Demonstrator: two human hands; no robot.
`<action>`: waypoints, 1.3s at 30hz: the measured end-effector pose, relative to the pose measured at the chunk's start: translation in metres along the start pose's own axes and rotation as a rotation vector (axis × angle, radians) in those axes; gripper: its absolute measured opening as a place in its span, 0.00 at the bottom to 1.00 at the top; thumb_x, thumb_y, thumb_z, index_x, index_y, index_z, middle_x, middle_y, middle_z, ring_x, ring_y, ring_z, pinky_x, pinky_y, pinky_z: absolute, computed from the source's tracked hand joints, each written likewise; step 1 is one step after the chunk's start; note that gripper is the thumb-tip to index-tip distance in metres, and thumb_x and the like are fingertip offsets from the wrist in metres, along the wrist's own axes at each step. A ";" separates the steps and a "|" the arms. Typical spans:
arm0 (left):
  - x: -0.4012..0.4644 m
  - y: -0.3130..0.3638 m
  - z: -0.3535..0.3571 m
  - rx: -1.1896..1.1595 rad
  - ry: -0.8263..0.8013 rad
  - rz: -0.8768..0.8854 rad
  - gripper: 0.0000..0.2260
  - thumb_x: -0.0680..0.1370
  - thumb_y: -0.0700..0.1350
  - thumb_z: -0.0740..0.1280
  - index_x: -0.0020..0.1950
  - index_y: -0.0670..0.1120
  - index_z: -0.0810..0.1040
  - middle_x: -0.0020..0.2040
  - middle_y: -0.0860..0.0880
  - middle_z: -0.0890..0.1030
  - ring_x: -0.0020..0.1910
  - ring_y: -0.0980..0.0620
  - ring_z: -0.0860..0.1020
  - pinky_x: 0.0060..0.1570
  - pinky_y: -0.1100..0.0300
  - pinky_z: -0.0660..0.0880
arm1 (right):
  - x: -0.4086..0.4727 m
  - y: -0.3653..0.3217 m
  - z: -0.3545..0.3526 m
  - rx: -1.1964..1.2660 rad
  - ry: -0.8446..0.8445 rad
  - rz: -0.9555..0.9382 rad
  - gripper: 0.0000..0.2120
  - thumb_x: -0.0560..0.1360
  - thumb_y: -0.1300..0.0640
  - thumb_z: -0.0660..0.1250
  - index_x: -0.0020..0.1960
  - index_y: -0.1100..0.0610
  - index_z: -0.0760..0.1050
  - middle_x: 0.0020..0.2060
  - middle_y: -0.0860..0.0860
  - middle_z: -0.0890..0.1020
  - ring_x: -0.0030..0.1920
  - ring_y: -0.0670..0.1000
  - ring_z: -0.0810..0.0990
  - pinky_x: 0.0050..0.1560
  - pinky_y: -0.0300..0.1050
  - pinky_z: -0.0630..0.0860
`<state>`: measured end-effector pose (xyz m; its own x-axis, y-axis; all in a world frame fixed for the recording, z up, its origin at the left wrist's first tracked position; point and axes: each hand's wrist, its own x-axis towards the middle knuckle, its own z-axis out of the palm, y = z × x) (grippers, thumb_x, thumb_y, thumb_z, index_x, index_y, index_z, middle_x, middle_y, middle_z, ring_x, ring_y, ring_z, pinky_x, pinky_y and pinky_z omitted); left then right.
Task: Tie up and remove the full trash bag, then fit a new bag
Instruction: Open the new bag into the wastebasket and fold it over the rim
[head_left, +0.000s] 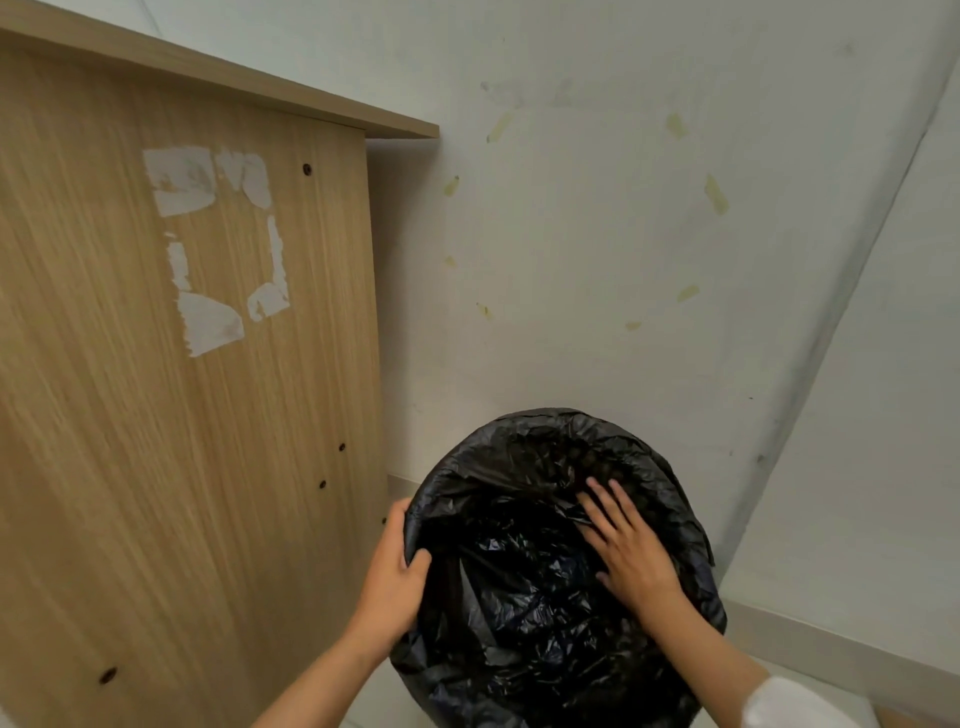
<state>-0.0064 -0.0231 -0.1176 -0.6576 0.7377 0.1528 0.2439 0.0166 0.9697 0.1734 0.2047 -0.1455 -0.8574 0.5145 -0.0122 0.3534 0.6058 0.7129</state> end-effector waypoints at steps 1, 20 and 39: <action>0.001 0.000 0.000 -0.001 0.006 0.003 0.21 0.78 0.29 0.56 0.63 0.52 0.67 0.57 0.55 0.78 0.53 0.67 0.76 0.49 0.73 0.72 | 0.001 -0.003 -0.001 0.043 0.022 -0.001 0.33 0.79 0.39 0.53 0.78 0.52 0.48 0.78 0.59 0.41 0.74 0.64 0.31 0.72 0.66 0.30; 0.002 -0.002 0.004 0.032 0.031 0.041 0.22 0.76 0.28 0.57 0.61 0.53 0.68 0.54 0.55 0.79 0.54 0.62 0.77 0.58 0.60 0.73 | 0.014 -0.128 -0.038 1.380 -0.230 -0.022 0.19 0.80 0.50 0.55 0.71 0.43 0.66 0.69 0.50 0.69 0.71 0.53 0.67 0.71 0.48 0.63; 0.002 0.000 0.006 0.014 -0.029 0.044 0.21 0.78 0.32 0.57 0.61 0.56 0.69 0.52 0.58 0.79 0.54 0.61 0.78 0.55 0.62 0.73 | 0.043 -0.110 0.013 0.936 -0.699 -0.084 0.41 0.72 0.26 0.51 0.74 0.36 0.33 0.77 0.53 0.35 0.76 0.58 0.32 0.69 0.69 0.30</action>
<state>-0.0030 -0.0176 -0.1189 -0.6255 0.7569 0.1894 0.2820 -0.0071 0.9594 0.1025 0.1685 -0.2335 -0.6017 0.4970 -0.6252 0.6930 0.7140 -0.0994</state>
